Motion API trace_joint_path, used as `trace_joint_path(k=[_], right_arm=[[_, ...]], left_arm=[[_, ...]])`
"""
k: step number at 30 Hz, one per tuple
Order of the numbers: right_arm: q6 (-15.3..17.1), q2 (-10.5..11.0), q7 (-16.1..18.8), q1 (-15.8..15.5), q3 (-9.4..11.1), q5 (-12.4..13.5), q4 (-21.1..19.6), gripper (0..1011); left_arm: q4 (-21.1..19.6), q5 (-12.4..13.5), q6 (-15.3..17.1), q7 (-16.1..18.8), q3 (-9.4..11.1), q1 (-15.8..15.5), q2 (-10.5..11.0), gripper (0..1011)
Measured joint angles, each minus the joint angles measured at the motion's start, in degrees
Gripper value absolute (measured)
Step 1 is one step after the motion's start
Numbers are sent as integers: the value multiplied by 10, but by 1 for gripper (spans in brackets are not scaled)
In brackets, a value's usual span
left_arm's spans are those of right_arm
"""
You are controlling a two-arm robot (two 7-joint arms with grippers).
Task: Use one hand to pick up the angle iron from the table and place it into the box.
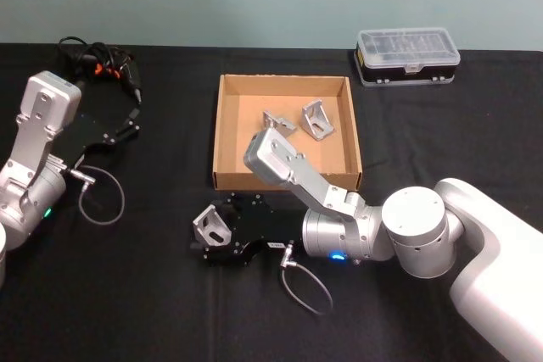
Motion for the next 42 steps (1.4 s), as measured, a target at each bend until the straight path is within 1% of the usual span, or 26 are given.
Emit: trace_joint_path(k=[3, 6, 8, 10, 13, 28, 32, 37, 42], right_arm=[[1, 1, 1, 0, 0, 0, 1, 769], [1, 2, 2, 0, 0, 0, 1, 656], [1, 2, 2, 0, 0, 0, 1, 625], [0, 3, 3, 0, 0, 0, 1, 539], [0, 3, 4, 0, 0, 0, 1, 490], [-3, 3, 5, -1, 2, 2, 1, 482], [-8, 4, 13, 1, 7, 11, -6, 482], [-15, 7, 22, 7, 16, 31, -21, 482], [-18, 12, 22, 11, 26, 45, -40, 482]], left_arm=[[0, 0, 0, 0, 0, 0, 0, 1000], [0, 0, 0, 0, 0, 0, 0, 1000], [0, 0, 0, 0, 0, 0, 0, 1000], [0, 0, 0, 0, 0, 0, 0, 1000], [0, 0, 0, 0, 0, 0, 0, 1000], [0, 0, 0, 0, 0, 0, 0, 1000], [0, 0, 0, 0, 0, 0, 0, 1000], [0, 0, 0, 0, 0, 0, 0, 1000], [0, 0, 0, 0, 0, 0, 0, 1000]])
